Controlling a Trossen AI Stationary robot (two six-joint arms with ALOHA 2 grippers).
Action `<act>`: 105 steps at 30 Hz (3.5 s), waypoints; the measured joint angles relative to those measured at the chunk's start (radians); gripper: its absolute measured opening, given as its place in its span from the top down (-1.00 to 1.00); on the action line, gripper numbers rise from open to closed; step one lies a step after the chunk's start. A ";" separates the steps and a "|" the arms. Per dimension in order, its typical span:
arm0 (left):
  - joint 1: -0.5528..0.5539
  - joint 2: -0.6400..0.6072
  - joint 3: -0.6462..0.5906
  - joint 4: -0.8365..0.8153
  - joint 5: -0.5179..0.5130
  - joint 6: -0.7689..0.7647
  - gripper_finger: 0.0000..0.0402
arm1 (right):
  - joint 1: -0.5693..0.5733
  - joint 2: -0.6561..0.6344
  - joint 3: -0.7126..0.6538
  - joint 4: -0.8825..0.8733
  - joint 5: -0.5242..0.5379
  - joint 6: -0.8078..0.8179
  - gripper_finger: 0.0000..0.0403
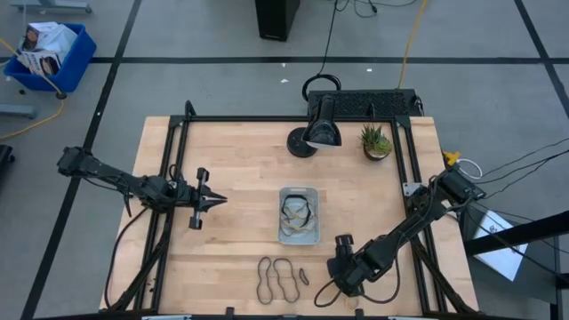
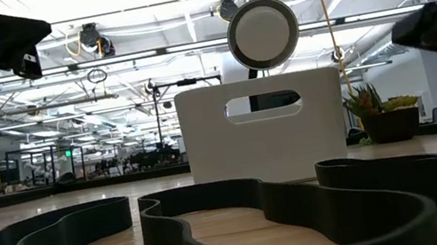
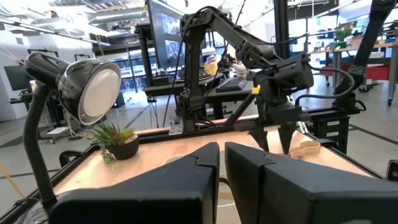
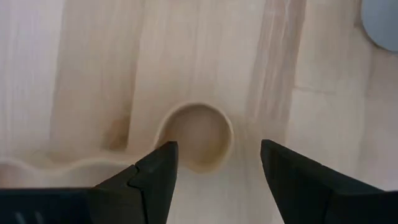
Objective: Pick and place rubber bands into bin
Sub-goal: Put the brown rubber band into the gray container
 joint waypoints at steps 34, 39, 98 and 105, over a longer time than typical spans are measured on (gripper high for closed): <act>0.000 0.000 0.000 0.001 0.000 0.001 0.82 | -0.023 -0.175 -0.087 0.073 0.005 0.037 0.99; 0.000 0.000 0.000 0.001 0.000 0.001 0.82 | -0.032 -0.257 -0.031 -0.006 0.057 -0.006 0.99; 0.000 0.000 0.000 -0.030 -0.001 0.020 0.82 | -0.152 -1.210 -0.815 0.963 0.237 -0.535 1.00; 0.000 0.000 0.000 -0.030 -0.001 0.020 0.82 | -0.152 -1.210 -0.815 0.959 0.237 -0.528 1.00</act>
